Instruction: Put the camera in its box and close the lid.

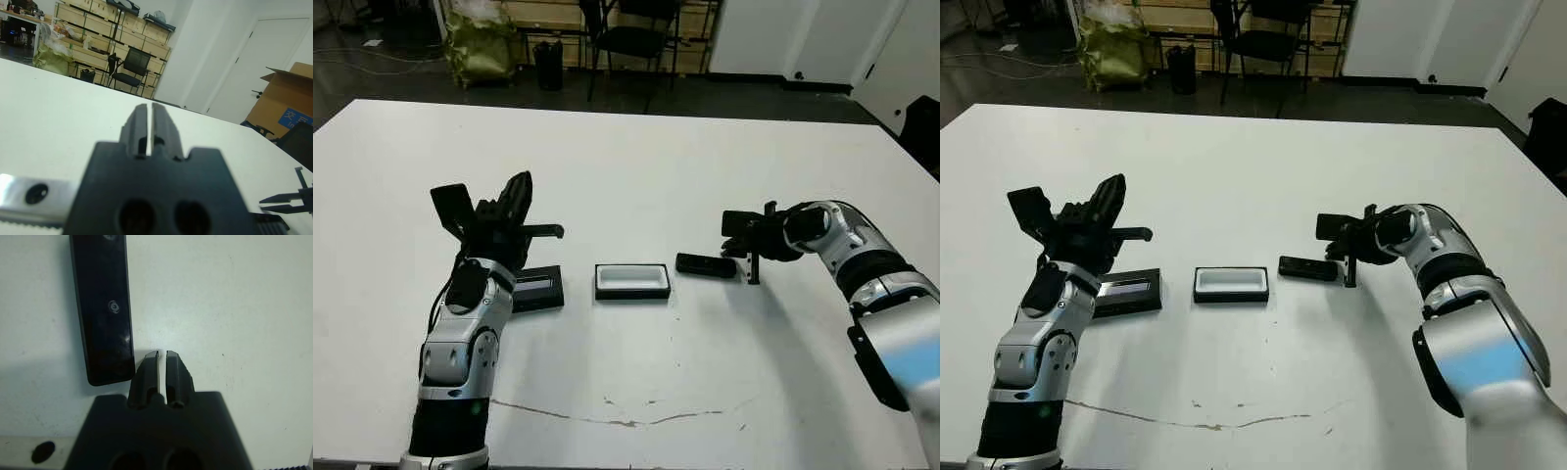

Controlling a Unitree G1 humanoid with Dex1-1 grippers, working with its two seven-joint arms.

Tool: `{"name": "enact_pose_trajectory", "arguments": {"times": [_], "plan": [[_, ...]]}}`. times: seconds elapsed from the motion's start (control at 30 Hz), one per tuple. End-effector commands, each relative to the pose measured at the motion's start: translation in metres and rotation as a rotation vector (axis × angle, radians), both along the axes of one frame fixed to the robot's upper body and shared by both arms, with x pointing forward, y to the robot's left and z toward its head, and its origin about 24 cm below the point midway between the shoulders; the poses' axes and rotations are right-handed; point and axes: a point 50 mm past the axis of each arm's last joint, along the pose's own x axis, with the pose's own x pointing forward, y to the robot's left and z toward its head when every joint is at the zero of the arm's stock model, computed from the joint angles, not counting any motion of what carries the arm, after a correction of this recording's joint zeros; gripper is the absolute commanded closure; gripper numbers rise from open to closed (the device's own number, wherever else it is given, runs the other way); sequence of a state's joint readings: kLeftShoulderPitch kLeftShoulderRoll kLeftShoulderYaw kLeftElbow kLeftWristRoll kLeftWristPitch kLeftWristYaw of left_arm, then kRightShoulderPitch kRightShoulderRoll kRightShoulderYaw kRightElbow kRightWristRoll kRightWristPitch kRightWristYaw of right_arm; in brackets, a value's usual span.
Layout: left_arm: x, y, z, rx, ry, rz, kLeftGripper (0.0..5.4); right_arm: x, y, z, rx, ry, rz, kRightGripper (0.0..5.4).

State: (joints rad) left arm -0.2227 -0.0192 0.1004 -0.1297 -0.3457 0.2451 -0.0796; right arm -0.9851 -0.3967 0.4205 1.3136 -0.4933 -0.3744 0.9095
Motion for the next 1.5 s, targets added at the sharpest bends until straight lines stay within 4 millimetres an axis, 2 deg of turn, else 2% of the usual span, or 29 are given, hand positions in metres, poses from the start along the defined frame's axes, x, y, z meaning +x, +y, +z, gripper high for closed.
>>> {"name": "enact_pose_trajectory", "arguments": {"times": [0.03,0.53,0.83,1.07,1.4,1.5], "plan": [[-0.001,0.002,-0.007,0.013,0.033,0.011,5.4,-0.006,-0.005,-0.008,-0.036,0.068,-0.013,5.37],[-0.002,0.002,-0.007,0.008,0.029,0.013,5.4,-0.013,-0.008,-0.006,0.022,0.112,0.078,5.37],[-0.002,0.002,-0.006,0.005,0.029,0.016,5.4,-0.016,-0.013,0.004,0.103,0.201,0.069,5.37],[-0.001,0.002,-0.007,0.006,0.031,0.019,5.4,-0.02,-0.013,0.001,0.112,0.234,0.069,5.37],[-0.002,0.003,-0.007,0.01,0.029,0.017,5.4,-0.021,-0.013,-0.003,0.088,0.219,0.083,5.37],[-0.002,0.002,-0.007,0.007,0.031,0.018,5.4,-0.02,-0.016,-0.004,0.105,0.178,0.038,5.37]]}}
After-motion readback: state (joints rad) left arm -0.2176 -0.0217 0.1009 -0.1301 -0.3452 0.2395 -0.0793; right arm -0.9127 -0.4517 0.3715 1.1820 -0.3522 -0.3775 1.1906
